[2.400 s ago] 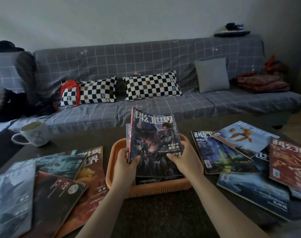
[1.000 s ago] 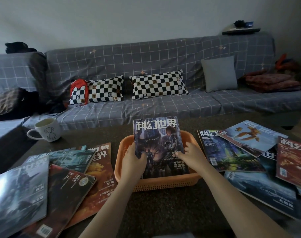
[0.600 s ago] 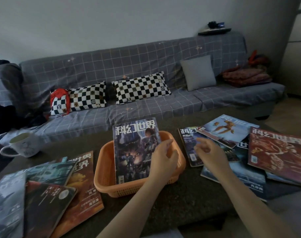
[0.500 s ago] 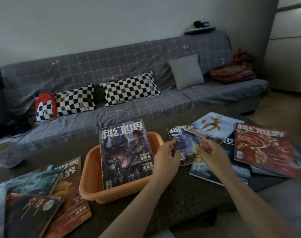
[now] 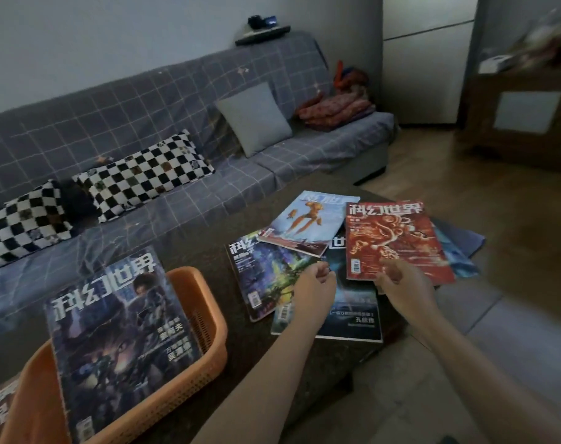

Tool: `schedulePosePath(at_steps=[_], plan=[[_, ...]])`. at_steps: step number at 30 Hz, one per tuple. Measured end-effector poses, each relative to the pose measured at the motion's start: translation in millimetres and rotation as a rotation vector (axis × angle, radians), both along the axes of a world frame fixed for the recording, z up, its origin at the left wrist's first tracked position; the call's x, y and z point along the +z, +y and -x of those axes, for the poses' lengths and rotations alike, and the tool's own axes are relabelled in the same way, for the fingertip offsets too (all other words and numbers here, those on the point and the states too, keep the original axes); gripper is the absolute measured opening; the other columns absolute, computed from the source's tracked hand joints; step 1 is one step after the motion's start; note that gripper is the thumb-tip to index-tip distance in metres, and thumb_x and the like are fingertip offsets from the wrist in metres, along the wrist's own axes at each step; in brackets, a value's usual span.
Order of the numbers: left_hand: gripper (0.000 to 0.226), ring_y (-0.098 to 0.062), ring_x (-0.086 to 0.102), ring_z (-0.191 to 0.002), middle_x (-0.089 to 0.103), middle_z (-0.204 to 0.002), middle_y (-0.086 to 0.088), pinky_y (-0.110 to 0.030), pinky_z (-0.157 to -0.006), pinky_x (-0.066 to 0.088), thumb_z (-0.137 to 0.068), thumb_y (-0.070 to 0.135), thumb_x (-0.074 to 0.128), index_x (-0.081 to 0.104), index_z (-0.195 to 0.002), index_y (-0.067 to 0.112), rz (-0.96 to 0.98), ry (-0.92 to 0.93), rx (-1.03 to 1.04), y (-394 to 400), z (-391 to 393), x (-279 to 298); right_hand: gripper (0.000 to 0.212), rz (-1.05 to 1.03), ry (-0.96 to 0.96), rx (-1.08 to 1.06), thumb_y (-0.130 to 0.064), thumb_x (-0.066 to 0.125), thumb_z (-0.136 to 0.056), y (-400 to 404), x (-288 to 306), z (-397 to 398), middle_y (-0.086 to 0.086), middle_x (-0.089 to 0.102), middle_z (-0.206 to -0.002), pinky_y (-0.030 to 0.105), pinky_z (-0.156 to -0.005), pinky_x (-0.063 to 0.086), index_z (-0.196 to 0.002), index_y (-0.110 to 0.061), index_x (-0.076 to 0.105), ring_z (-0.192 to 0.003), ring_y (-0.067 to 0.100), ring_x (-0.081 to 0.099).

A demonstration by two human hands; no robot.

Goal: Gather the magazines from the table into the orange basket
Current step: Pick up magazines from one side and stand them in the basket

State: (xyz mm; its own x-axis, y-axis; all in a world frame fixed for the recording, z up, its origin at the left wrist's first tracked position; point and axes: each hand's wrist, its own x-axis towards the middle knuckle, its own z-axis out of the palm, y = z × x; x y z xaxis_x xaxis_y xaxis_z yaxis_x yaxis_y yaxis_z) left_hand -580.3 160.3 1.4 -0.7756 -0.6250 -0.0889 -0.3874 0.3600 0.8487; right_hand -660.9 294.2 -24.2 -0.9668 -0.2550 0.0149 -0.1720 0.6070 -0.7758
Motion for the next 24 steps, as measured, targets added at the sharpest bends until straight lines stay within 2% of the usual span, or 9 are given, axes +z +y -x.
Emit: schedulePosePath(at_steps=[4, 6, 8, 9, 11, 14, 17, 20, 24], plan=[[0.041, -0.018, 0.057, -0.116, 0.061, -0.130, -0.006, -0.024, -0.095, 0.043, -0.095, 0.024, 0.057, 0.055, -0.132, 0.007, -0.006, -0.041, -0.034, 5.3, 29.3, -6.9, 0.051, -0.289, 0.094, -0.140, -0.045, 0.058, -0.086, 11.6, -11.0, 21.0, 0.009, 0.052, -0.130, 0.045, -0.101, 0.038, -0.127, -0.016, 0.052, -0.120, 0.029, 0.045], [0.031, -0.019, 0.058, -0.108, 0.062, -0.116, -0.003, -0.030, -0.097, 0.044, -0.094, 0.025, 0.059, 0.062, -0.120, 0.009, 0.004, -0.069, -0.039, 7.2, 41.8, -8.6, 0.057, -0.386, 0.092, -0.152, -0.050, 0.057, -0.085, 18.7, -11.7, 28.3, 0.010, 0.043, -0.140, 0.044, -0.105, 0.030, -0.128, -0.013, 0.050, -0.128, 0.032, 0.034], [0.007, -0.019, 0.055, -0.093, 0.059, -0.095, -0.001, -0.033, -0.091, 0.047, -0.093, 0.025, 0.062, 0.062, -0.090, 0.018, -0.005, -0.076, -0.028, 8.5, 51.5, -10.5, 0.062, -0.390, 0.066, -0.165, -0.052, 0.060, -0.083, 22.3, -12.6, 31.0, 0.011, 0.037, -0.143, 0.045, -0.106, 0.027, -0.129, -0.012, 0.047, -0.130, 0.032, 0.029], [0.008, -0.019, 0.056, -0.091, 0.062, -0.093, -0.001, -0.034, -0.090, 0.048, -0.091, 0.025, 0.064, 0.061, -0.090, 0.018, -0.027, -0.078, -0.033, 8.5, 55.1, -11.5, 0.065, -0.378, 0.051, -0.180, -0.053, 0.061, -0.081, 22.8, -15.2, 32.0, 0.012, 0.034, -0.144, 0.045, -0.107, 0.026, -0.130, -0.012, 0.046, -0.131, 0.032, 0.027], [0.026, -0.022, 0.063, -0.095, 0.066, -0.098, -0.005, -0.037, -0.091, 0.052, -0.087, 0.025, 0.070, 0.064, -0.106, 0.009, -0.069, -0.105, -0.028, 7.6, 60.1, -10.1, 0.070, -0.358, 0.027, -0.210, -0.055, 0.062, -0.079, 22.3, -17.3, 30.5, 0.012, 0.030, -0.144, 0.047, -0.109, 0.026, -0.131, -0.013, 0.043, -0.131, 0.033, 0.025], [0.015, -0.023, 0.065, -0.086, 0.066, -0.083, -0.004, -0.042, -0.088, 0.056, -0.082, 0.022, 0.076, 0.064, -0.078, 0.013, -0.112, -0.156, -0.054, 3.9, 63.3, -4.7, 0.073, -0.387, 0.018, -0.219, -0.057, 0.061, -0.079, 23.1, -15.4, 28.1, 0.013, 0.029, -0.145, 0.047, -0.109, 0.024, -0.134, -0.012, 0.041, -0.131, 0.034, 0.024], [0.014, -0.022, 0.067, -0.088, 0.070, -0.097, -0.009, -0.029, -0.077, 0.058, -0.082, 0.010, 0.075, 0.066, -0.088, 0.002, -0.293, -0.157, -0.064, 2.0, 56.5, -4.4, 0.074, -0.403, 0.002, -0.239, -0.059, 0.062, -0.077, 26.9, -12.6, 24.5, 0.015, 0.032, -0.143, 0.046, -0.108, 0.023, -0.131, -0.012, 0.043, -0.131, 0.034, 0.026], [0.027, -0.022, 0.069, -0.089, 0.066, -0.113, -0.017, -0.029, -0.070, 0.060, -0.085, 0.005, 0.070, 0.057, -0.108, -0.003, -0.410, -0.155, -0.093, 2.6, 41.3, -9.0, 0.081, -0.326, -0.049, -0.269, -0.056, 0.069, -0.073, 32.1, -9.9, 14.3, 0.017, 0.031, -0.142, 0.046, -0.105, 0.030, -0.133, -0.012, 0.041, -0.132, 0.035, 0.026], [0.022, -0.021, 0.067, -0.087, 0.057, -0.113, -0.013, -0.029, -0.065, 0.062, -0.090, 0.000, 0.063, 0.047, -0.106, 0.003, -0.633, -0.105, -0.054, 5.2, 12.5, -8.6, 0.086, -0.114, -0.194, -0.297, -0.041, 0.077, -0.072, 36.8, -0.2, -5.4, 0.019, 0.029, -0.140, 0.040, -0.084, 0.045, -0.138, -0.008, 0.031, -0.120, 0.033, 0.043]])
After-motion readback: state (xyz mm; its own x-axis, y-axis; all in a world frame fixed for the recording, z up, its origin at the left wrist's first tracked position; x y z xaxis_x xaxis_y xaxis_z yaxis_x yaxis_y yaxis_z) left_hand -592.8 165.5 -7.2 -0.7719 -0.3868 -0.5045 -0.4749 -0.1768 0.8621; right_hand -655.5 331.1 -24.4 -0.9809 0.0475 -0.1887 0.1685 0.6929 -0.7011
